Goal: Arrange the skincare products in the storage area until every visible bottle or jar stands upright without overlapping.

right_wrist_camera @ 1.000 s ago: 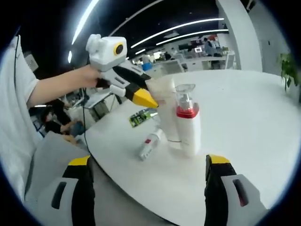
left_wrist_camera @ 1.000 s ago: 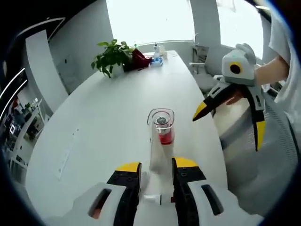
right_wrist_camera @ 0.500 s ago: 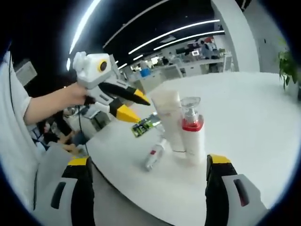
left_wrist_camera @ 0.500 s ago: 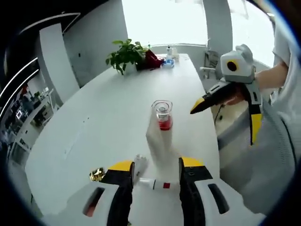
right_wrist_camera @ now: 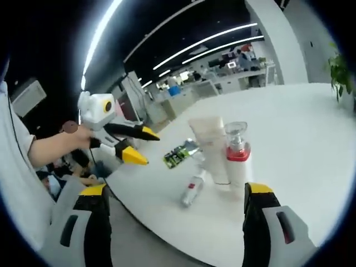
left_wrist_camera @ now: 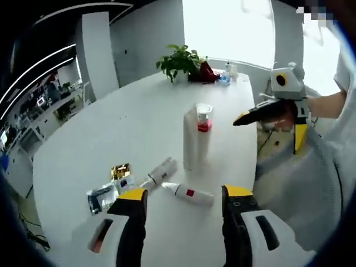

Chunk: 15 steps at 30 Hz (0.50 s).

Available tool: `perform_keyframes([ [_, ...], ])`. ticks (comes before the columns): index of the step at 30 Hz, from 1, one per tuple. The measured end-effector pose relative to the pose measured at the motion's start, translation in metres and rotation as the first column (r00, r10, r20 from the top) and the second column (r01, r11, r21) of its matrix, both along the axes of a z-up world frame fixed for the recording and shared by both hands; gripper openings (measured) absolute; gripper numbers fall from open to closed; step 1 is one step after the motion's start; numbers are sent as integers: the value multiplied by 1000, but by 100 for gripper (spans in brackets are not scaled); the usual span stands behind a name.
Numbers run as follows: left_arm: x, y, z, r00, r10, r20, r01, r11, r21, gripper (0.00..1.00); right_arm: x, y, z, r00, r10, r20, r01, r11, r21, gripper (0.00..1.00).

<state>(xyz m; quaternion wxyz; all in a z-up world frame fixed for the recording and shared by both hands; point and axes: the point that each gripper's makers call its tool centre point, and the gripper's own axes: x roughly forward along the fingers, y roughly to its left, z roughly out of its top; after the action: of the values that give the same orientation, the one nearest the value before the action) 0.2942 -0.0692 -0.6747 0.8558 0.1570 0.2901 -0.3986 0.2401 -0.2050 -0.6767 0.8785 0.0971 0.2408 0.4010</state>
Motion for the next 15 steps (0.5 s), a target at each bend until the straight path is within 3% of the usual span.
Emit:
perform_keyframes([
  [4,-5,22,1,996,90,-13,-90,995,-33,62,0,1,1,1000,7,12,-6,1000,-15,99],
  [15,-35,63,-1,981,189,-40,-191,980,-54,72,2,0,10,999,-35,26,35,999,-12,99],
])
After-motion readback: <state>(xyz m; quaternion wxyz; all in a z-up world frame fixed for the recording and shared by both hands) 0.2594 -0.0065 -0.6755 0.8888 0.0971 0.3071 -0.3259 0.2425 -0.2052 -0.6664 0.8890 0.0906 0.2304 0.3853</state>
